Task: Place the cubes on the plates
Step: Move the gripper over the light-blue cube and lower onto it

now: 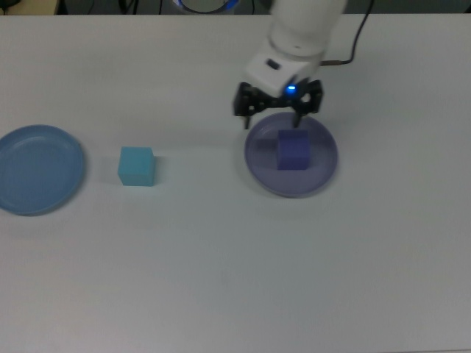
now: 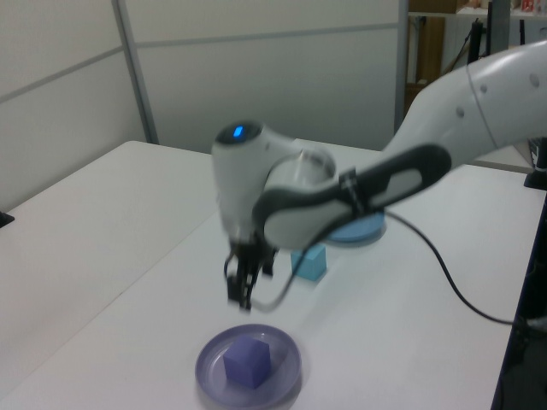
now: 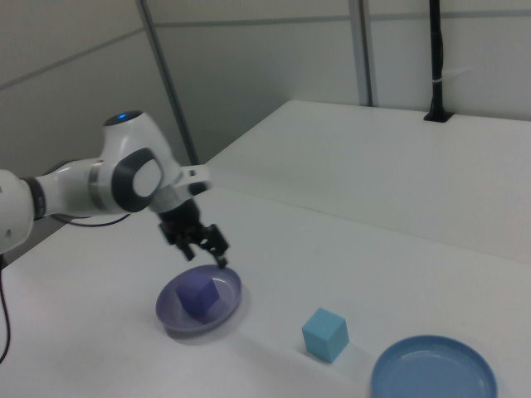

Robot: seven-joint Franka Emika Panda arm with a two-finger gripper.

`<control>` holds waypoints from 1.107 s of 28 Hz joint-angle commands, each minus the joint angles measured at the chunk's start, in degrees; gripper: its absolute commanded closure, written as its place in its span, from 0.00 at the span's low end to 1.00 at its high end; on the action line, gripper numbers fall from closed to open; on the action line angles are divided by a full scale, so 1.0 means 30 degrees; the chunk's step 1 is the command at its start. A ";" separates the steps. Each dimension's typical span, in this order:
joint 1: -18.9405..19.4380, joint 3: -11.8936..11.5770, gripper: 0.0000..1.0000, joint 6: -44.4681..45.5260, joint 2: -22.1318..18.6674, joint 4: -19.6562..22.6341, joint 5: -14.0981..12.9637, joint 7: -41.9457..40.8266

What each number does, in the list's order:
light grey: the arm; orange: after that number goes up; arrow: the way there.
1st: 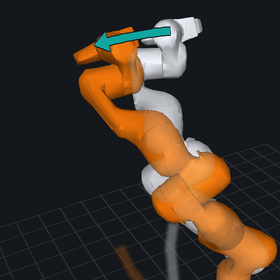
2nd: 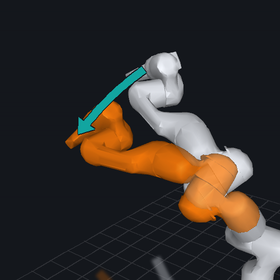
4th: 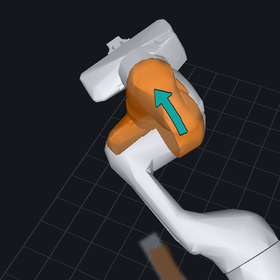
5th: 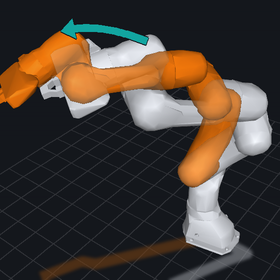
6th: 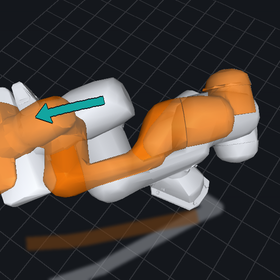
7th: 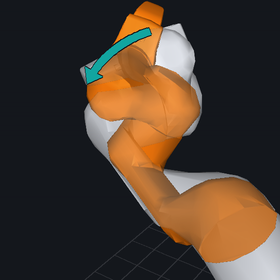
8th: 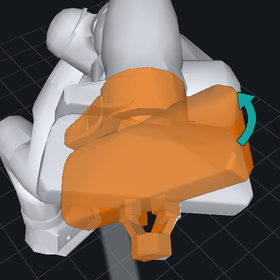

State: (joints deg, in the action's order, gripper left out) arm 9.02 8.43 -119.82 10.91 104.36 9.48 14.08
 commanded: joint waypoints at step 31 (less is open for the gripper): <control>-0.4031 -0.3659 0.00 -0.2891 0.2838 0.0312 -0.1928 -0.6833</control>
State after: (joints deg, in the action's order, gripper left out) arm -2.58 -2.20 -127.23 20.08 103.90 4.63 -8.79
